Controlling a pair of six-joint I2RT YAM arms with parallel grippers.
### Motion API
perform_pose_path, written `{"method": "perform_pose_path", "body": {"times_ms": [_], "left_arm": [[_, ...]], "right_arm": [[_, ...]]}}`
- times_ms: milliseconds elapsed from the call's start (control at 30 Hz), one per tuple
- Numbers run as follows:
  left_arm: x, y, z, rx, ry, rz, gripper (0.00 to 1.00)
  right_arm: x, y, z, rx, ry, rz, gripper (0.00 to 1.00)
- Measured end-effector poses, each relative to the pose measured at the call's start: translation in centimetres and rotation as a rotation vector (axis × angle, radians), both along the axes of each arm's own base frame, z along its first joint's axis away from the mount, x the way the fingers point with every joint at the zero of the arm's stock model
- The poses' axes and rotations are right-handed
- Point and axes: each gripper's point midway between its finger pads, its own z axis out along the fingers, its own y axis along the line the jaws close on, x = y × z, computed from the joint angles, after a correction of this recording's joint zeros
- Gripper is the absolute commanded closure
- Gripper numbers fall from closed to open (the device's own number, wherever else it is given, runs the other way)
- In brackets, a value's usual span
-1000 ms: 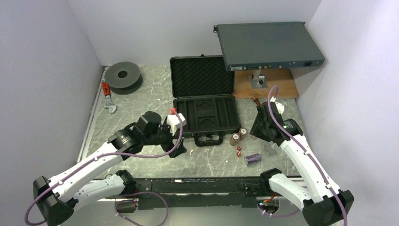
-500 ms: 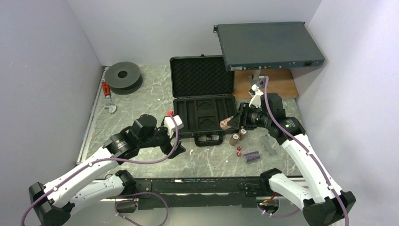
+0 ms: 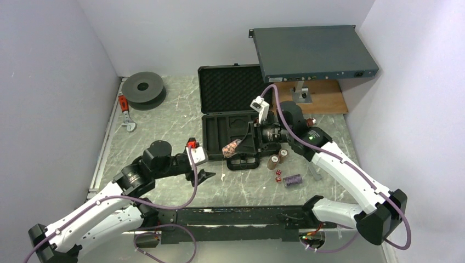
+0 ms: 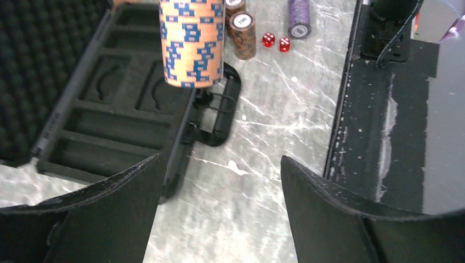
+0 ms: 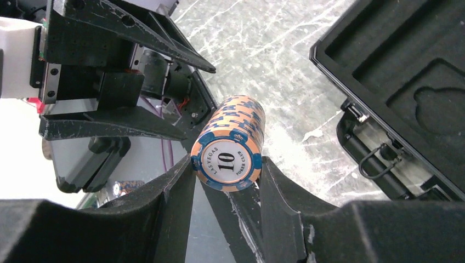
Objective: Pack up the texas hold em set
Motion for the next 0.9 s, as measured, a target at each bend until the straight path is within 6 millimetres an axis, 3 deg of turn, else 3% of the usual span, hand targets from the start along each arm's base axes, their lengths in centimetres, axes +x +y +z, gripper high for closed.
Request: {"method": "perform_pose_path", "body": {"times_ms": [400, 700, 900], "left_arm": [[0.2, -0.7, 1.8, -0.056, -0.118, -0.051, 0.17], [-0.9, -0.8, 3.1, -0.117, -0.151, -0.096, 0.18], [-1.2, -0.8, 2.7, -0.106, -0.135, -0.11, 0.18]], "right_arm": [[-1.5, 2.3, -0.3, -0.012, -0.057, 0.108, 1.0], [-3.0, 4.1, -2.2, -0.053, -0.069, 0.215, 1.0], [-3.5, 5.2, -3.1, -0.071, -0.1, 0.283, 1.0]]}}
